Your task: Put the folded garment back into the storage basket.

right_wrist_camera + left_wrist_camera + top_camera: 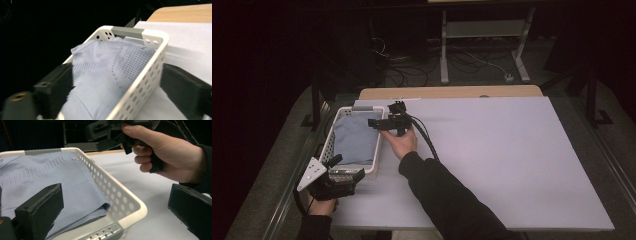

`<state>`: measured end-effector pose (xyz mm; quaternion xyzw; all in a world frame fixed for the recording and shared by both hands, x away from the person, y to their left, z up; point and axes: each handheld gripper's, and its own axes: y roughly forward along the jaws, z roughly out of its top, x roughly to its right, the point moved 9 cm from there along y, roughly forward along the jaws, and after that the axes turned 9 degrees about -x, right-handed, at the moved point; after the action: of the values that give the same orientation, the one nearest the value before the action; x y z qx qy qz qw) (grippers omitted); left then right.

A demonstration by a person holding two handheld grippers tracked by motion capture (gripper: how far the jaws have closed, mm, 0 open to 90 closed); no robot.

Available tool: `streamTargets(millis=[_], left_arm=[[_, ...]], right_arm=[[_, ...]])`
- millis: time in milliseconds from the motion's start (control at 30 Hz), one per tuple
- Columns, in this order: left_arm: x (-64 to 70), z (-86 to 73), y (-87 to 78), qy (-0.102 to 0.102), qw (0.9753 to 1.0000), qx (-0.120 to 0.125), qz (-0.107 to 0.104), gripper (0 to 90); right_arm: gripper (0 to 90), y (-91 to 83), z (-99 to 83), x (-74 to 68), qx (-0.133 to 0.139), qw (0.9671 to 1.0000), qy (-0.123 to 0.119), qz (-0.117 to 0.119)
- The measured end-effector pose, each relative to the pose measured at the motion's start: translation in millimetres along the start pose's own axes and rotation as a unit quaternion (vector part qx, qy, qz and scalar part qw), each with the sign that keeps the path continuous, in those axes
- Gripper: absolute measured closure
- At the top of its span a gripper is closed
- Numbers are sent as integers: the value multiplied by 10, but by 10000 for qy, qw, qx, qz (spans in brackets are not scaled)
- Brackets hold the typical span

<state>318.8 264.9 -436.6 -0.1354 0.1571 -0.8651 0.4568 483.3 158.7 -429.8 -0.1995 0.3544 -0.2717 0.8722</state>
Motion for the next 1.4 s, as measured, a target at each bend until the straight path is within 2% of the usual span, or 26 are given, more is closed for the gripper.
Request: streamTargets(millis=[133, 233, 567, 700, 967, 1133, 1400], left_arm=[[1, -2, -1, 8, 10000, -6, -2, 0], [1, -2, -1, 9, 10000, -6, 0, 0], [2, -7, 9, 23, 10000, -28, -4, 0], [0, -8, 12, 27, 10000, -33, 8, 0], [-2, 5, 4, 50, 10000, -10, -27, 0], [-4, 43, -17, 28, 9999, 131, -103, 0], [2, 40, -15, 54, 9998, 79, -182, 0]], right_arm=[[0, -55, -5, 45, -17, 10000, -78, 19], [0, -96, 2, 84, 32, 9997, -217, -53], [0, -347, 50, 169, 75, 9990, -421, -108], [0, -450, 43, 192, -79, 9987, -505, -63], [0, -672, 52, 199, -35, 9959, -906, -52], [0, -784, 22, 240, -50, 9939, -1091, -138], [0, -972, -18, 394, -76, 9943, -1049, -154]])
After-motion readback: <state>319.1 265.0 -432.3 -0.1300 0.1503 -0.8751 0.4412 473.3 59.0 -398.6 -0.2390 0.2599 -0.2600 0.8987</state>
